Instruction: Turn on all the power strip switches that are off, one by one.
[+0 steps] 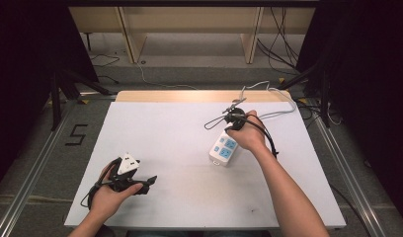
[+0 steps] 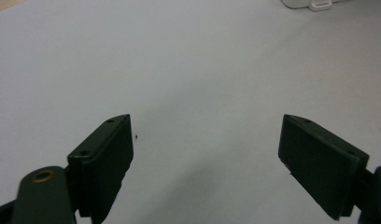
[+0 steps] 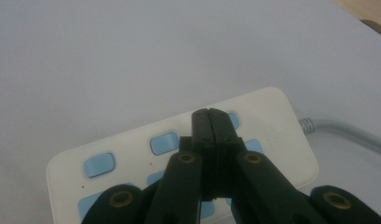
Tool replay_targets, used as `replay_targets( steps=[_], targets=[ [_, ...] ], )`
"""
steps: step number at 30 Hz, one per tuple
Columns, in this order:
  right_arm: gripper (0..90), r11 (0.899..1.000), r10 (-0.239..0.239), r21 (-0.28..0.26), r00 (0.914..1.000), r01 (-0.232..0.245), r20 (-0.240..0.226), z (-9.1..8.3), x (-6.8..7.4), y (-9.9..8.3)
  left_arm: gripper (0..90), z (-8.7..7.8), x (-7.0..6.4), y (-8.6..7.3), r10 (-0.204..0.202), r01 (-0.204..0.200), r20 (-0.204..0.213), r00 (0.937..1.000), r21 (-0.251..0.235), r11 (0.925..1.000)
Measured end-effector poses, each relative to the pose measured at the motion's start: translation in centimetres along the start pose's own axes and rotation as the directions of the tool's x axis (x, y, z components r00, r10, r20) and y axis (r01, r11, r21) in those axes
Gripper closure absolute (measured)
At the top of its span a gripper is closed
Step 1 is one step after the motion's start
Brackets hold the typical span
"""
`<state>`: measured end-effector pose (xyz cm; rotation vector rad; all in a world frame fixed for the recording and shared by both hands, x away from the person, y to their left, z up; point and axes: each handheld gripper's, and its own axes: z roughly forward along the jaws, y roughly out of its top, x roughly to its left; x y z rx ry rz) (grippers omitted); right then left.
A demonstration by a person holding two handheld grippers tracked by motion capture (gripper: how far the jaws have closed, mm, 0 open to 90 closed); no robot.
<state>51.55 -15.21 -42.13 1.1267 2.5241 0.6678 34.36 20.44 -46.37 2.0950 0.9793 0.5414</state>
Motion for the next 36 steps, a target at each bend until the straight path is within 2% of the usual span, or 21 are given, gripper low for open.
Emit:
replay_targets(
  steps=[14,36],
  targets=[
    [90.0,1.000,0.002,0.018,0.9998,-0.001,-0.021,0.0,0.9,-0.1,17.7,0.0,0.0,0.0,0.004,-0.004,0.001,1.0000,-0.001,1.0000],
    [90.0,0.998,-0.023,0.056,0.9972,0.027,-0.071,0.4,2.6,0.0,17.7,-0.1,0.0,0.0,0.001,-0.001,0.003,1.0000,-0.002,1.0000]
  ],
)
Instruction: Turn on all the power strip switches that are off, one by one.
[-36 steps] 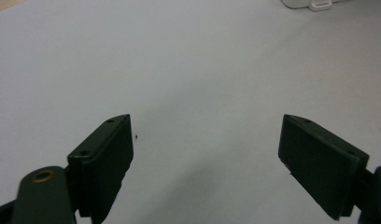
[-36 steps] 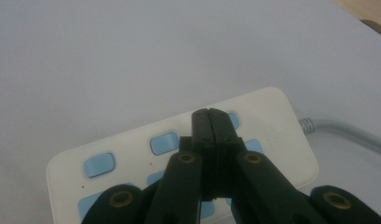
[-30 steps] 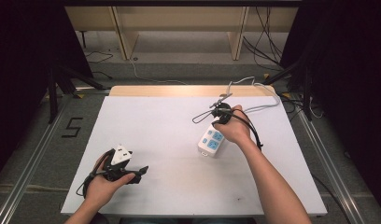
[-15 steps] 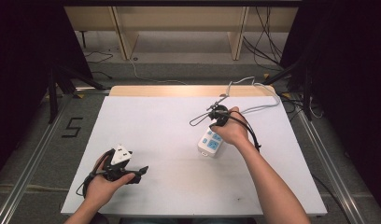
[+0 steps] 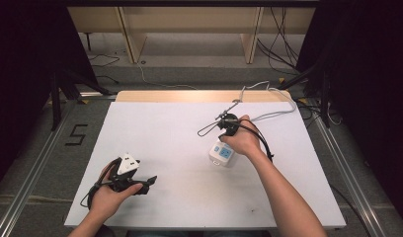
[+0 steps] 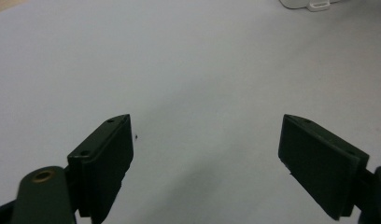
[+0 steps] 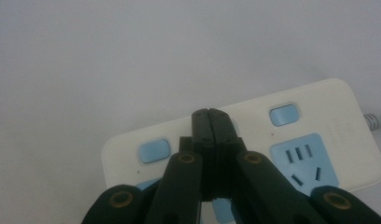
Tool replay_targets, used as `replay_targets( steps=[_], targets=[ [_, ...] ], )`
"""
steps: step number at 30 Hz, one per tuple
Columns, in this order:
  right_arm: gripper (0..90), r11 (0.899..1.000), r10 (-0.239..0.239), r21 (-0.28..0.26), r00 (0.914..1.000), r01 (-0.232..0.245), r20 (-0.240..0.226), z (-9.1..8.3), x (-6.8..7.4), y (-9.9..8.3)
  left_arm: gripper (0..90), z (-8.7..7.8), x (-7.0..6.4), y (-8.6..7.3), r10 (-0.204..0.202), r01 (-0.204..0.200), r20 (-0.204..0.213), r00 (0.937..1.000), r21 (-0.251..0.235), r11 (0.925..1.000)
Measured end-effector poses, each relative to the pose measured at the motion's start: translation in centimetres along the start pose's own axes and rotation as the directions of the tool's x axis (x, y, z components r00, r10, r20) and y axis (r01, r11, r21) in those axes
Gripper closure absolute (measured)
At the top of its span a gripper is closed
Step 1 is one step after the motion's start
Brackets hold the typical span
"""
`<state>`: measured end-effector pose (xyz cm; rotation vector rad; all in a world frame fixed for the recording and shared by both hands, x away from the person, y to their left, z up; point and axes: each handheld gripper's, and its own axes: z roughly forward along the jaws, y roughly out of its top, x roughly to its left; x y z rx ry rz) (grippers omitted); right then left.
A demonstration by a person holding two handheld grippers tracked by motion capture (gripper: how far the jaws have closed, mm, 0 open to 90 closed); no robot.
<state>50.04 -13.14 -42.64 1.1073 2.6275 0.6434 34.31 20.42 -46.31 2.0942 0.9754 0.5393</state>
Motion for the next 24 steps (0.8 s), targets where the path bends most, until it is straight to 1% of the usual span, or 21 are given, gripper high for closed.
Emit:
replay_targets(
  steps=[4,7,8,14,24],
  targets=[
    [90.0,1.000,-0.011,0.003,0.9997,0.011,-0.022,0.1,0.6,0.0,17.8,0.0,0.0,0.0,0.004,-0.004,-0.001,1.0000,-0.001,1.0000],
    [90.0,1.000,-0.024,0.010,0.9993,0.024,-0.029,0.1,1.0,0.0,17.7,0.0,0.0,0.0,0.004,-0.004,-0.002,1.0000,0.000,1.0000],
    [90.0,1.000,-0.021,0.013,0.9992,0.021,-0.033,0.1,1.1,0.0,17.8,0.0,0.0,0.0,0.001,-0.001,-0.001,1.0000,-0.001,1.0000],
    [90.0,0.999,-0.042,0.027,0.9981,0.043,-0.046,0.3,1.6,0.0,17.8,0.0,0.0,0.0,0.004,-0.004,-0.001,1.0000,0.000,1.0000],
    [90.0,0.997,-0.052,0.048,0.9969,0.055,-0.058,0.6,2.0,0.0,17.8,0.0,0.0,0.0,0.001,-0.001,0.000,1.0000,-0.001,1.0000]
  ],
)
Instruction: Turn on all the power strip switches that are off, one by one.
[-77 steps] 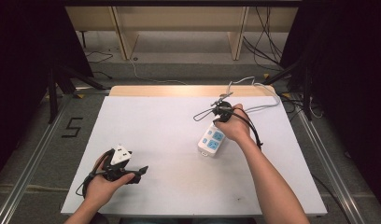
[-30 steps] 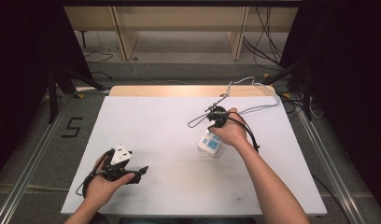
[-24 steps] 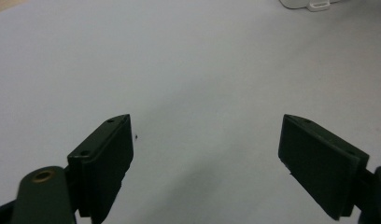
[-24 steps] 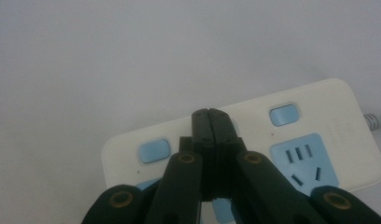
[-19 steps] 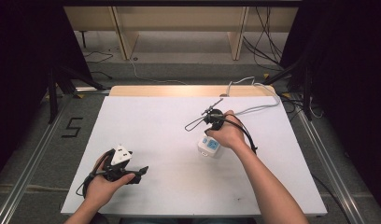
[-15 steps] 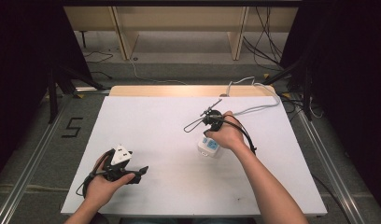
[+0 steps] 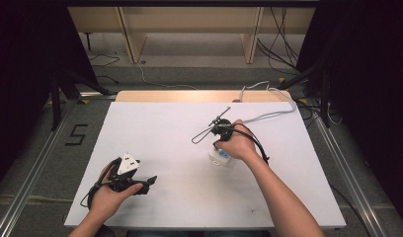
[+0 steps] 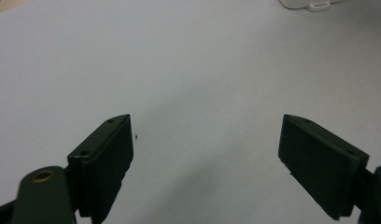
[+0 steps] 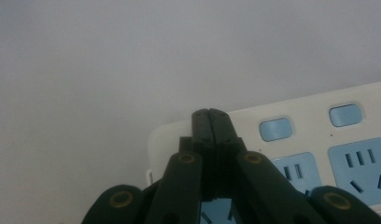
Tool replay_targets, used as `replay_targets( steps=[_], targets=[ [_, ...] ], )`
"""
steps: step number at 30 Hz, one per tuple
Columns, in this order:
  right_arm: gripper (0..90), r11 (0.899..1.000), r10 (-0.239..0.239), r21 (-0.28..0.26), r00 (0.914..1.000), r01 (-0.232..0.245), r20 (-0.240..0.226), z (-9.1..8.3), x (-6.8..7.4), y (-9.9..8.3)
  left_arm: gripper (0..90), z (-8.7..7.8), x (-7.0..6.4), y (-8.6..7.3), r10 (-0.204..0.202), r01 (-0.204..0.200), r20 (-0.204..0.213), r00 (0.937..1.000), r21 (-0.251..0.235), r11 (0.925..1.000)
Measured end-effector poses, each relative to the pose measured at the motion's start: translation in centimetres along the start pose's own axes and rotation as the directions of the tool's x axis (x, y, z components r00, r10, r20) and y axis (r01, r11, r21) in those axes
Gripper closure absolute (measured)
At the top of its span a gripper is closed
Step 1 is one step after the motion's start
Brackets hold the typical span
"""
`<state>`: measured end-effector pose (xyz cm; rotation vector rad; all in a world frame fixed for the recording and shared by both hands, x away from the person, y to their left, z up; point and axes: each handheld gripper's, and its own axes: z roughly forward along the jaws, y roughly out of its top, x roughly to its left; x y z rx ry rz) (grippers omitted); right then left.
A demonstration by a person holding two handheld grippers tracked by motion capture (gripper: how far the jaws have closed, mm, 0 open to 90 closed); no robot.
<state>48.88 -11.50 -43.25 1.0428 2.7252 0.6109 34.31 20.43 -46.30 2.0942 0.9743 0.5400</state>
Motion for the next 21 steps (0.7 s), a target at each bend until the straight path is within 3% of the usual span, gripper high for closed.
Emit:
replay_targets(
  steps=[21],
  targets=[
    [90.0,1.000,0.001,0.013,0.9999,-0.001,0.011,0.15,0.28,0.10,17.8,0.01,0.03,0.00,0.001,-0.001,-0.001,1.0000,-0.002,1.0000]
  ],
)
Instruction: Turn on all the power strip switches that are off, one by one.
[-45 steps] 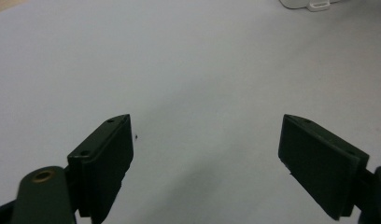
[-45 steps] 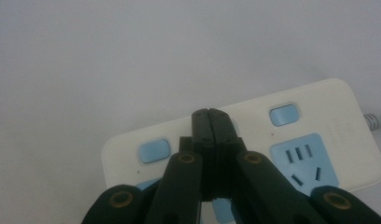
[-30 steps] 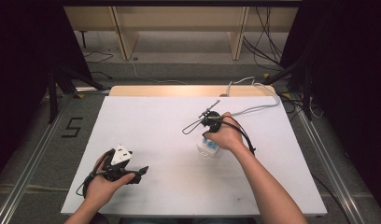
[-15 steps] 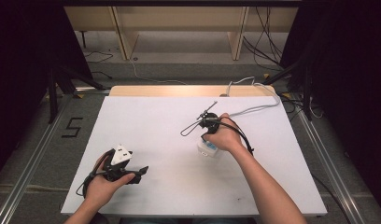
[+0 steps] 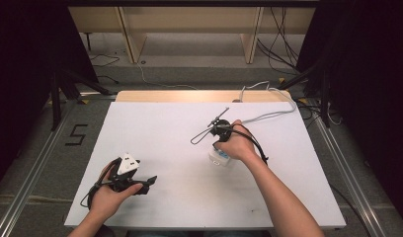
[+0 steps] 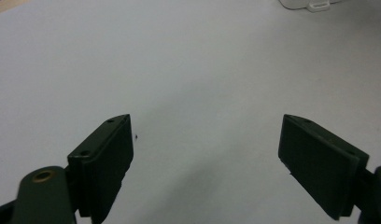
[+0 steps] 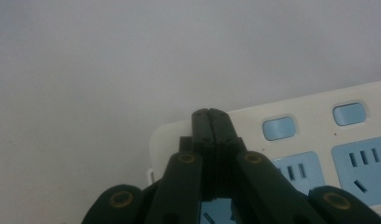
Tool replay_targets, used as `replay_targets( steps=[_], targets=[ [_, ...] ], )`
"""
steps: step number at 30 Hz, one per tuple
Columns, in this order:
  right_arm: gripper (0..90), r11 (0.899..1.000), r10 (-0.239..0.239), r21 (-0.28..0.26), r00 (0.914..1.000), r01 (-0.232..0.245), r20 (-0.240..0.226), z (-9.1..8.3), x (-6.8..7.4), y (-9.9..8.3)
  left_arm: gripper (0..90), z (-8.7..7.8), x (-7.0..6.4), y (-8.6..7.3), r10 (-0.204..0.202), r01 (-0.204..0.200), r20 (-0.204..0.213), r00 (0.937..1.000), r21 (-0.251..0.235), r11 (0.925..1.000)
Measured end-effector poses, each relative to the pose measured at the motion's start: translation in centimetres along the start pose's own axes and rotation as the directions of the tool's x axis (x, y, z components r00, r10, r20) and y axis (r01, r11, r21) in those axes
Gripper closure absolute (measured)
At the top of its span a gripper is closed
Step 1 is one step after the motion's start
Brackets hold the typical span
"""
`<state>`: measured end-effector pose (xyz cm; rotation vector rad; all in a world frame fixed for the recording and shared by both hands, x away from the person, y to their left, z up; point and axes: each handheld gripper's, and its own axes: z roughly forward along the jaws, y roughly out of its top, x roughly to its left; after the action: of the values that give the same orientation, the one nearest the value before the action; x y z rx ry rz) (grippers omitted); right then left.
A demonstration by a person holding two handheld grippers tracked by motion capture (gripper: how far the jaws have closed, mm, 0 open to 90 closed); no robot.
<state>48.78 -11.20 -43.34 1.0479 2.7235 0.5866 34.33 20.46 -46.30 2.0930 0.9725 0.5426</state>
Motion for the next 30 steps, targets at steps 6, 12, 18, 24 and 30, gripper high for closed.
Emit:
replay_targets(
  steps=[6,12,18,24,30],
  targets=[
    [90.0,1.000,0.008,-0.006,1.0000,-0.008,0.001,-0.07,-0.30,0.02,17.8,-0.02,0.02,0.01,-0.001,0.001,0.001,1.0000,-0.002,1.0000],
    [90.0,1.000,0.004,-0.003,1.0000,-0.004,-0.001,-0.06,-0.37,0.08,17.8,0.00,0.05,0.01,-0.002,0.002,0.002,1.0000,0.000,1.0000],
    [90.0,1.000,0.002,0.002,1.0000,-0.002,0.009,0.05,-0.22,0.06,17.8,-0.02,0.00,0.02,0.001,-0.001,0.001,1.0000,-0.003,1.0000],
    [90.0,1.000,-0.009,0.006,0.9996,0.009,0.026,0.14,0.05,0.04,17.8,-0.04,0.01,0.02,0.001,-0.001,0.000,1.0000,-0.003,1.0000],
    [90.0,1.000,-0.011,0.009,0.9995,0.010,0.031,0.20,0.15,0.02,17.8,-0.04,-0.01,0.04,0.001,-0.001,-0.001,1.0000,-0.003,1.0000]
  ],
)
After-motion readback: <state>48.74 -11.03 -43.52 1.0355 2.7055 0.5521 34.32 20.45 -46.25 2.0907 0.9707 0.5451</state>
